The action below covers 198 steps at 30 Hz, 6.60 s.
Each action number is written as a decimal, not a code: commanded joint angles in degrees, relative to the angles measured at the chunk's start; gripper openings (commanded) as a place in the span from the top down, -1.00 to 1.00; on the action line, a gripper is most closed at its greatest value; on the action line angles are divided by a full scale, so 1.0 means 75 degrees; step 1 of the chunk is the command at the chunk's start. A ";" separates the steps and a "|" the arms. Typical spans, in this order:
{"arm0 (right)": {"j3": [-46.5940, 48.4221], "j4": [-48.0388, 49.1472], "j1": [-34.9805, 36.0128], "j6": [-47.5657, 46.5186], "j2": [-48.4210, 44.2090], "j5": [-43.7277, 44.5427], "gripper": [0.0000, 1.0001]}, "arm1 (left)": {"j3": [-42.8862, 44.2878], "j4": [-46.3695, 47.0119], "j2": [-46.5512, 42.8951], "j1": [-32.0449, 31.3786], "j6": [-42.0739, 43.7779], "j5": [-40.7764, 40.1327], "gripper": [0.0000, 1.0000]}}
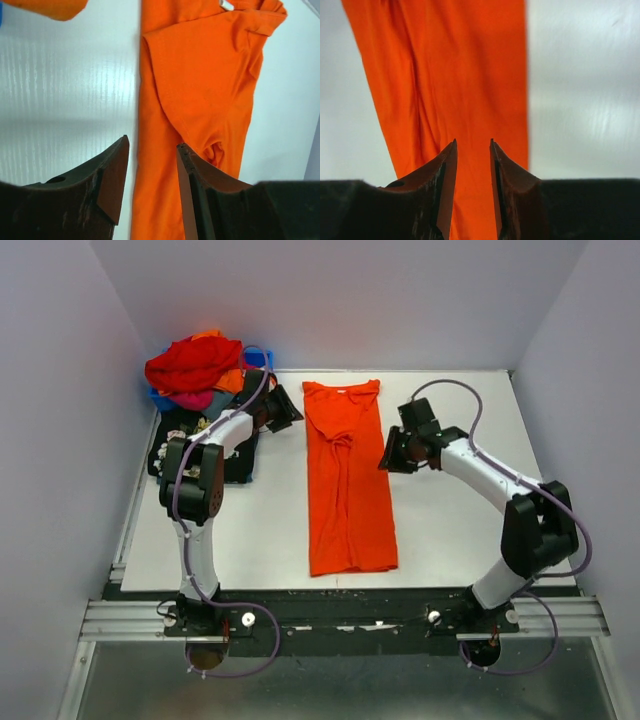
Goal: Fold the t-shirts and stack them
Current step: Rotate the tshirt 85 degrees, then grab the bottom of the folded rectangular tshirt with both arms
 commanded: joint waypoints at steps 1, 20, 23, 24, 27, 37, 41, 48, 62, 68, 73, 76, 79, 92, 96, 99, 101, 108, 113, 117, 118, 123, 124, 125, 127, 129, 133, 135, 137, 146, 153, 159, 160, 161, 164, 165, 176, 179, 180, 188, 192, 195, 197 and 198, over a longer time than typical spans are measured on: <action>-0.1421 0.0375 0.1150 0.0254 -0.1041 0.0298 0.23 | -0.0173 0.0477 -0.0231 -0.0019 0.0056 0.0266 -0.06; -0.3018 0.0470 0.4784 0.2610 -0.1946 0.0813 0.28 | 0.2616 0.0759 0.2265 -0.0816 0.0044 0.0970 0.14; -0.3134 0.0387 0.5148 0.2915 -0.2086 0.0931 0.28 | 0.2687 0.0771 0.2500 -0.0816 0.0044 0.1005 0.16; -0.3135 0.0352 0.5277 0.2997 -0.2110 0.0978 0.28 | 0.2698 0.0771 0.2570 -0.0816 0.0032 0.1005 0.20; -0.3077 0.0084 0.5489 0.3185 -0.2052 0.1165 0.29 | 0.2815 0.0771 0.2816 -0.0816 0.0021 0.1040 0.31; -0.2854 -0.0340 0.5595 0.3291 -0.1337 0.1529 0.30 | 0.3120 0.0490 0.3227 -0.0816 0.0149 0.0970 0.42; -0.2912 0.0070 0.5606 0.3232 -0.1138 0.1248 0.30 | 0.3179 0.0419 0.3215 -0.0816 0.0196 0.0970 0.41; -0.2631 -0.0210 0.5630 0.3186 -0.0903 0.1505 0.30 | 0.3261 0.0302 0.3227 -0.0804 0.0255 0.0981 0.41; -0.2162 -0.0819 0.5747 0.3162 -0.0270 0.1740 0.39 | 0.3390 0.0150 0.3297 -0.0781 0.0313 0.0993 0.40; -0.2396 -0.0867 0.5782 0.3279 -0.0539 0.1857 0.37 | 0.3460 0.0103 0.3309 -0.0781 0.0348 0.0993 0.40; -0.2502 -0.0726 0.5817 0.3291 -0.0493 0.1682 0.54 | 0.3530 0.0044 0.3367 -0.0746 0.0372 0.1028 0.40; -0.2444 -0.0831 0.5899 0.3396 -0.0563 0.1728 0.74 | 0.3554 0.0009 0.3379 -0.0734 0.0384 0.1017 0.40; -0.2385 -0.0984 0.5981 0.3513 -0.0715 0.1822 0.84 | 0.3601 -0.0003 0.3414 -0.0734 0.0384 0.1028 0.40; -0.2584 -0.1148 0.6438 0.4111 -0.1149 0.1740 0.86 | 0.3765 -0.0132 0.3531 -0.0734 0.0419 0.1028 0.40; -0.2584 -0.1183 0.6438 0.4111 -0.1196 0.1787 0.54 | 0.3788 -0.0120 0.3485 -0.0734 0.0430 0.1133 0.38; -0.2503 -0.1381 0.6438 0.4088 -0.1476 0.1903 0.53 | 0.3754 -0.0132 0.3333 -0.0746 0.0571 0.1297 0.21; -0.2467 -0.1545 0.6450 0.4076 -0.1757 0.2009 0.51 | 0.3660 -0.0202 0.3123 -0.0746 0.0641 0.1286 0.10; -0.2993 -0.1991 0.6298 0.4181 -0.2812 0.2606 0.28 | 0.3414 -0.0927 0.1917 -0.0851 0.1110 0.0784 -0.20; -0.3684 -0.1899 0.5655 0.4006 -0.3444 0.2654 0.26 | 0.2314 -0.0940 0.0593 -0.0968 0.1192 0.0338 -0.37; -0.4329 -0.1606 0.4788 0.3597 -0.4077 0.2327 0.22 | 0.0700 -0.1035 -0.0753 -0.1155 0.0924 -0.0213 -0.37; -0.4539 -0.1524 0.4554 0.3561 -0.4288 0.2210 0.13 | -0.0013 -0.0872 -0.1245 -0.1249 0.0818 -0.0411 -0.37; -0.5290 -0.1125 0.3744 0.3292 -0.5121 0.1647 -0.02 | -0.3248 -0.0566 -0.3553 -0.1741 0.0303 -0.1572 -0.34; -0.5338 -0.1055 0.3685 0.3233 -0.5168 0.1623 -0.01 | -0.3765 -0.0507 -0.3941 -0.1788 0.0232 -0.1573 -0.32; -0.5384 -0.0996 0.3626 0.3163 -0.5169 0.1588 0.00 | -0.4315 -0.0507 -0.4374 -0.1812 0.0185 -0.1562 -0.30; -0.5432 -0.0786 0.3486 0.2952 -0.4994 0.1401 0.04 | -0.5242 -0.0495 -0.5183 -0.1917 0.0126 -0.1515 -0.28; -0.5432 -0.0552 0.3415 0.2834 -0.4760 0.1120 0.07 | -0.6005 -0.0611 -0.5934 -0.2081 0.0021 -0.1503 -0.27; -0.5490 -0.0269 0.3333 0.2776 -0.4396 0.0990 0.13 | -0.7201 -0.0846 -0.7188 -0.2444 -0.0424 -0.1375 -0.27; -0.5537 -0.0234 0.3309 0.2775 -0.4290 0.0967 0.17 | -0.7623 -0.0917 -0.7611 -0.2643 -0.0705 -0.1234 -0.27; -0.5642 -0.0222 0.3309 0.2834 -0.4173 0.0920 0.23 | -0.7975 -0.0859 -0.7834 -0.2912 -0.0986 -0.1070 -0.26; -0.6123 -0.0315 0.3309 0.3080 -0.4266 0.0732 0.48 | -0.8610 -0.0401 -0.7648 -0.4366 -0.2193 -0.1116 -0.22; -0.5983 -0.0480 0.3309 0.2869 -0.4687 0.0697 0.13 | -0.8844 0.0126 -0.7367 -0.4953 -0.2815 -0.1140 -0.11; -0.5737 -0.1053 0.3309 0.2857 -0.5109 0.1165 0.13 | -0.9020 0.0535 -0.6957 -0.5245 -0.3143 -0.1093 0.22; -0.5713 -0.1147 0.3309 0.2857 -0.5180 0.1270 0.13 | -0.9078 0.0606 -0.6910 -0.5281 -0.3202 -0.1070 0.27; -0.5690 -0.1252 0.3309 0.2869 -0.5250 0.1364 0.13 | -0.9137 0.0665 -0.6887 -0.5316 -0.3249 -0.1081 0.30; -0.5678 -0.1406 0.3309 0.2893 -0.5368 0.1494 0.12 | -0.9196 0.0782 -0.6874 -0.5363 -0.3308 -0.1081 0.46; -0.5689 -0.1417 0.3309 0.2904 -0.5379 0.1494 0.12 | -0.9184 0.0736 -0.6886 -0.5375 -0.3308 -0.1116 0.59; -0.6158 -0.0375 0.3309 0.2881 -0.4982 0.0568 0.17 | -0.9079 -0.0026 -0.7390 -0.5375 -0.3132 -0.1480 0.93; -0.6170 -0.0176 0.3309 0.2811 -0.4864 0.0451 0.18 | -0.9149 0.0091 -0.7367 -0.5375 -0.3132 -0.1421 0.80; -0.6193 -0.0117 0.3298 0.2799 -0.4818 0.0416 0.18 | -0.9161 0.0114 -0.7378 -0.5375 -0.3143 -0.1398 0.74; -0.6287 -0.0023 0.3298 0.2928 -0.4478 0.0486 0.63 | -0.9184 -0.0330 -0.7905 -0.5375 -0.3050 -0.1421 0.43; -0.6252 0.0024 0.3298 0.2858 -0.4512 0.0392 0.94 | -0.9313 -0.0262 -0.8058 -0.5375 -0.3097 -0.1351 0.29; -0.6264 0.0106 0.3309 0.2787 -0.4583 0.0392 0.99 | -0.9488 0.0254 -0.7871 -0.5375 -0.3214 -0.1152 0.30; -0.6229 0.0118 0.3309 0.2764 -0.4571 0.0392 0.99 | -0.9477 0.0442 -0.7626 -0.5375 -0.3226 -0.1070 0.31; -0.6229 0.0118 0.3309 0.2764 -0.4571 0.0392 0.99 | -0.9466 0.0489 -0.7497 -0.5375 -0.3214 -0.1023 0.31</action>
